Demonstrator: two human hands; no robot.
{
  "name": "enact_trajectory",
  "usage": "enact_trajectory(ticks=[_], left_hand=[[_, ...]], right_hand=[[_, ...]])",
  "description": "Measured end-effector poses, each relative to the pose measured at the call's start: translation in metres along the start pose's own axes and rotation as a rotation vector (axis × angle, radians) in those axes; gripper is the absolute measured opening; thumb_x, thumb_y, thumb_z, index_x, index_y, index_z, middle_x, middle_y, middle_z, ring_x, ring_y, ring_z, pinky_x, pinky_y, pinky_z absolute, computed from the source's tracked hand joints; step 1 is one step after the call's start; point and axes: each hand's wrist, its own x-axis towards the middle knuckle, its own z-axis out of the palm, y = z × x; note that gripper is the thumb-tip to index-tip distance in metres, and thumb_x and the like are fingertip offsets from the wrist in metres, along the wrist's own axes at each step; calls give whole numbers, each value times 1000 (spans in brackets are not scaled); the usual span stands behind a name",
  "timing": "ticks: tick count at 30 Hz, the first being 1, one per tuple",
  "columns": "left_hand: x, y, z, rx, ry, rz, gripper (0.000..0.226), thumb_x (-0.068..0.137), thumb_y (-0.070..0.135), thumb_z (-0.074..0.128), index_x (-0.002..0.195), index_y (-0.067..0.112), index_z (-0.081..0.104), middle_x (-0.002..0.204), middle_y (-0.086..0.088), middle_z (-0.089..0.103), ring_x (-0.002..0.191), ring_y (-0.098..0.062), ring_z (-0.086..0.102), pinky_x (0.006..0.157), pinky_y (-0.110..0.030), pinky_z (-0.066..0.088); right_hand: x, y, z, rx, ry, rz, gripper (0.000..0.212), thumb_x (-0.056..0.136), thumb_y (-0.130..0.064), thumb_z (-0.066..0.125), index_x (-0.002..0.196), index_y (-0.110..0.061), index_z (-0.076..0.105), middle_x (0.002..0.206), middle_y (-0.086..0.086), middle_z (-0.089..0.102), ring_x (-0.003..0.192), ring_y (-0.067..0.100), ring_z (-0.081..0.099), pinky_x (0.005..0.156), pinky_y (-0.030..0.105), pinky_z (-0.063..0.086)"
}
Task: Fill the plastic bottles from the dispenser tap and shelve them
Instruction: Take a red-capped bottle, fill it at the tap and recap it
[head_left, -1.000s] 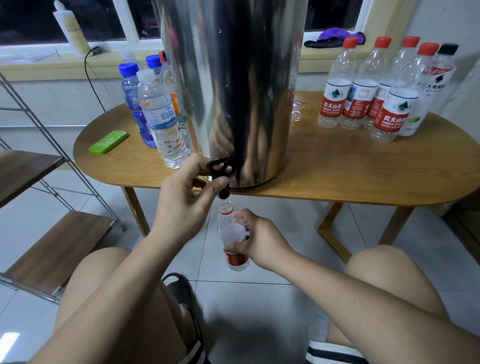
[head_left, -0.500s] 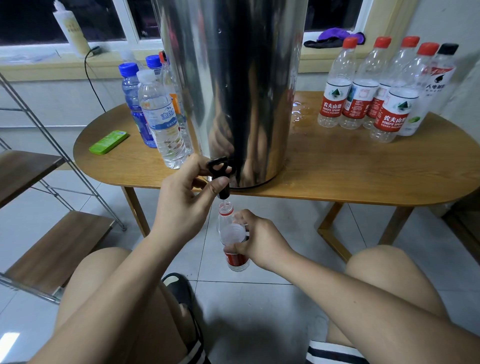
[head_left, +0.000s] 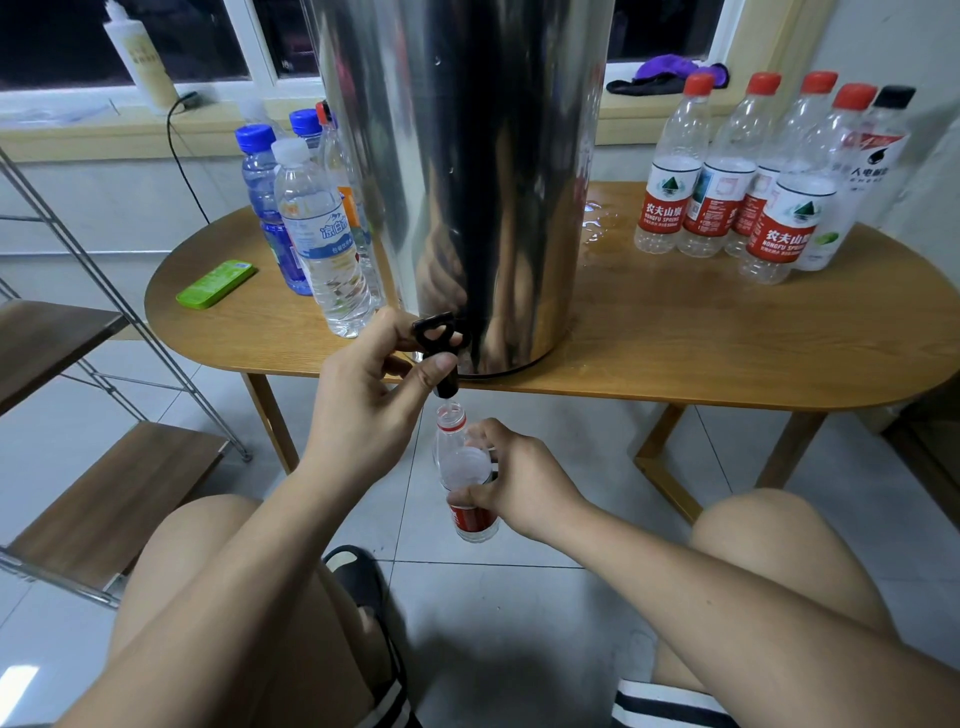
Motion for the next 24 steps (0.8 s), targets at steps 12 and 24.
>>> enact_trajectory(ticks=[12, 24], left_hand=[[0, 1, 0, 10, 0, 11, 11, 102, 11, 75, 111, 10, 68, 102, 7, 79, 92, -10, 77, 81, -43, 59], [1, 3, -1, 11, 1, 21, 12, 102, 8, 75, 111, 11, 67, 106, 5, 79, 93, -5, 77, 80, -36, 60]], right_hand=[[0, -1, 0, 7, -19, 8, 89, 48, -72, 79, 126, -40, 54, 126, -16, 71, 111, 17, 71, 90, 44, 63], [-1, -2, 0, 8, -14, 8, 89, 48, -71, 80, 127, -39, 54, 126, -17, 70, 111, 16, 71, 90, 44, 62]])
